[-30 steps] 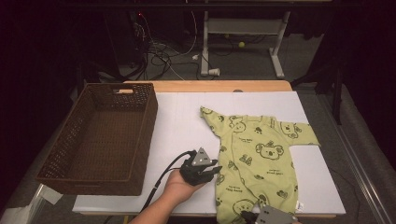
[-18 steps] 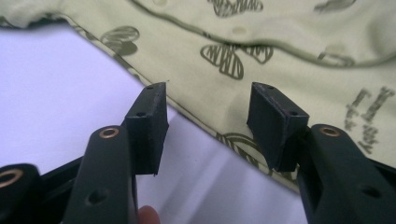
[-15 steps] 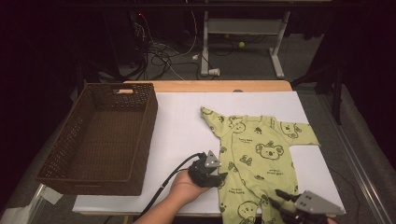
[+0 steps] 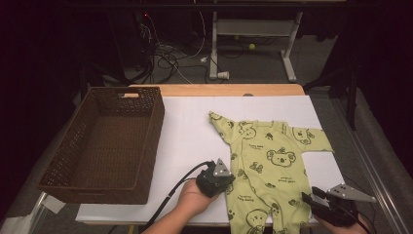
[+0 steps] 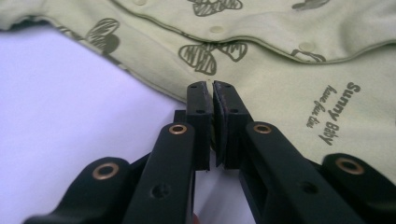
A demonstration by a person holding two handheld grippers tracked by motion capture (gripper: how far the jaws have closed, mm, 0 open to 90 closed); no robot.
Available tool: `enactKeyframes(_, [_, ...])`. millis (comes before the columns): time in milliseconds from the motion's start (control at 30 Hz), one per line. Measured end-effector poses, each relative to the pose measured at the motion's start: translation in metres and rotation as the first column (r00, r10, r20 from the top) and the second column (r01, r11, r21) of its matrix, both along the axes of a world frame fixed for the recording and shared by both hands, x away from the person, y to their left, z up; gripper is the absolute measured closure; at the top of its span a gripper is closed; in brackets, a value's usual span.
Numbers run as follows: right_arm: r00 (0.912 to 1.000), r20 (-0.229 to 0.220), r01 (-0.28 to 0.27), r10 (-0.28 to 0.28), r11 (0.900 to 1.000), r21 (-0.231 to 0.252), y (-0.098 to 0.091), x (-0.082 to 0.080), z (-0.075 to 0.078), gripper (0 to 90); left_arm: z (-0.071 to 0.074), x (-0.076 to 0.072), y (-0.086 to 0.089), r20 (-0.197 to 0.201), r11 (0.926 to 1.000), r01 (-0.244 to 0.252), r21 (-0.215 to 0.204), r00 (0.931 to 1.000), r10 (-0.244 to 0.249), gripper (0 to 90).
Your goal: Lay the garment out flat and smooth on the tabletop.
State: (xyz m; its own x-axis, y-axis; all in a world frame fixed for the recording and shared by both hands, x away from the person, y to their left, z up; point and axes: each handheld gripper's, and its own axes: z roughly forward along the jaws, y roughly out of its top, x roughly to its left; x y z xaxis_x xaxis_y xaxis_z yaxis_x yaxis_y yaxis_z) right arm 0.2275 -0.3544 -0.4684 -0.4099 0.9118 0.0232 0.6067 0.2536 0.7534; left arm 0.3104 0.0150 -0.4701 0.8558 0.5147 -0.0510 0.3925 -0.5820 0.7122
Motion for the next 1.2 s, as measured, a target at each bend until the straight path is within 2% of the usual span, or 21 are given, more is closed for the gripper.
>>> enactKeyframes(133, [0.9999, -0.013, -0.004, 0.004, 0.9998, 0.02, -0.004, -0.015, -0.001, 61.0, -0.001, -0.001, 0.001, -0.007, 1.0, 0.003, 0.004, 1.0, -0.003, 82.7])
enactKeyframes(200, [0.9993, -0.013, -0.036, 0.036, 0.9993, 0.005, 0.0, -0.017, -0.001, 70.6, -0.003, -0.001, 0.0, -0.015, 0.9999, 0.009, 0.007, 0.9999, -0.009, 82.5])
enactKeyframes(233, [0.9982, -0.014, -0.058, 0.058, 0.9983, -0.007, 0.003, -0.017, -0.001, 82.0, -0.003, -0.001, 0.0, -0.014, 0.9999, 0.011, 0.006, 0.9998, -0.011, 82.4])
enactKeyframes(267, [0.9963, -0.02, -0.084, 0.083, 0.9965, -0.006, 0.005, -0.017, 0.0, 88.3, -0.003, -0.001, 0.0, -0.015, 1.0, 0.009, 0.002, 0.9998, -0.009, 82.1])
enactKeyframes(367, [0.9971, 0.003, -0.075, 0.075, 0.9964, -0.039, 0.005, -0.019, 0.004, 89.6, -0.002, -0.001, 0.002, -0.017, 0.9999, 0.01, -0.009, 0.9998, -0.011, 80.2])
enactKeyframes(433, [0.999, 0.029, -0.033, 0.033, 0.9993, -0.018, -0.003, -0.022, 0.01, 89.6, -0.003, -0.001, 0.002, -0.02, 0.9997, 0.019, -0.013, 0.9996, -0.019, 80.3])
enactKeyframes(467, [0.999, 0.037, -0.026, 0.027, 0.9994, -0.023, -0.007, -0.023, 0.011, 89.6, -0.003, -0.002, 0.001, -0.023, 0.9996, 0.023, -0.018, 0.9995, -0.023, 80.4])
enactKeyframes(633, [0.9997, 0.011, -0.023, 0.023, 0.9996, -0.019, -0.013, -0.025, 0.007, 88.1, -0.003, -0.004, 0.0, -0.03, 0.9993, 0.034, -0.015, 0.999, -0.034, 80.3])
enactKeyframes(700, [0.9995, 0.022, -0.022, 0.023, 0.9996, -0.02, -0.011, -0.024, 0.008, 83.1, -0.003, -0.003, 0.002, -0.032, 0.9994, 0.029, -0.02, 0.999, -0.03, 78.8])
enactKeyframes(800, [0.9987, 0.036, -0.038, 0.037, 0.9992, 0.013, -0.011, -0.023, 0.01, 74.3, -0.001, -0.002, 0.005, -0.029, 0.9995, 0.015, -0.028, 0.9994, -0.016, 68.8])
enactKeyframes(933, [0.9955, 0.082, -0.052, 0.048, 0.9979, 0.04, -0.005, -0.016, 0.014, 60.0, 0.001, 0.003, 0.011, -0.008, 0.9976, -0.046, -0.052, 0.9989, 0.046, 49.0])
enactKeyframes(1033, [0.9918, 0.116, -0.06, 0.054, 0.997, 0.048, 0.001, -0.008, 0.015, 45.2, 0.003, 0.008, 0.016, -0.029, 0.9947, -0.076, -0.07, 0.9968, 0.074, 31.9])
enactKeyframes(1067, [0.9904, 0.129, -0.056, 0.049, 0.9971, 0.051, 0.003, -0.006, 0.015, 37.8, 0.004, 0.009, 0.017, -0.029, 0.9937, -0.082, -0.076, 0.9963, 0.08, 27.8])
enactKeyframes(1167, [0.9864, 0.155, -0.065, 0.053, 0.9954, 0.07, 0.007, 0.002, 0.018, 23.9, 0.005, 0.011, 0.021, -0.023, 0.9908, -0.099, -0.093, 0.995, 0.097, 15.5])
enactKeyframes(1200, [0.9864, 0.155, -0.065, 0.053, 0.9954, 0.07, 0.007, 0.002, 0.018, 23.9, 0.006, 0.012, 0.023, -0.02, 0.9893, -0.108, -0.098, 0.9941, 0.107, 15.5])
